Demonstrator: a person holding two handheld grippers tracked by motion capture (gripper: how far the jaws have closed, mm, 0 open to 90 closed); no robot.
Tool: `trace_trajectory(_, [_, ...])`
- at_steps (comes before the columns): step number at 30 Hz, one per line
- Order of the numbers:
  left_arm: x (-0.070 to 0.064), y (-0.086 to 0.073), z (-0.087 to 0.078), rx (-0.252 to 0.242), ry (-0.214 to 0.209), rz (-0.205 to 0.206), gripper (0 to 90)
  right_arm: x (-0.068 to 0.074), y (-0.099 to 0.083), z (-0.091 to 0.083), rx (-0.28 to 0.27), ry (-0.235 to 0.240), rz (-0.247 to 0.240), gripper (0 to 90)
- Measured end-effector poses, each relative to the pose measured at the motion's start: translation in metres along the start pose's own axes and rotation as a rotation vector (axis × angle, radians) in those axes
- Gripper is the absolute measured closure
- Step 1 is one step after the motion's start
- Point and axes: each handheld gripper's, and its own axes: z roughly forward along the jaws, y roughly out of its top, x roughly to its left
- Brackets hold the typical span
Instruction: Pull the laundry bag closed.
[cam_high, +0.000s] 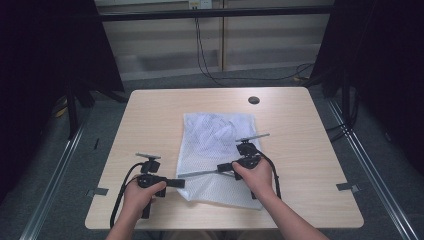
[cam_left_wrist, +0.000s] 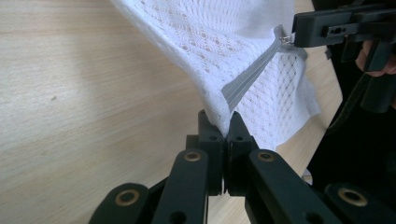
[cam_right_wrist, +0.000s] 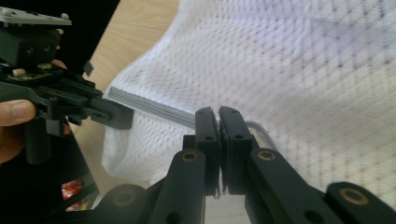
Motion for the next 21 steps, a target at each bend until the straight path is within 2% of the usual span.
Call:
trace_trajectory(1, [0.001,0.000,-0.001,0.009,-0.006,0.011,88.6,-0.001,0.000,0.000,-0.004,0.003,0.000,87.2])
trace_trajectory(11, [-0.001,0.000,0.000,-0.002,-0.010,-0.013,88.5,-0.004,-0.001,-0.004,-0.008,0.005,0.006,87.2])
trace_trajectory(12, [0.000,0.000,-0.001,0.001,-0.005,0.007,88.5,-0.004,-0.001,-0.005,-0.005,0.005,0.016,87.2])
trace_trajectory(21, [0.001,0.000,-0.002,0.000,0.003,0.000,88.5,-0.012,-0.002,-0.012,-0.016,-0.008,0.020,87.2])
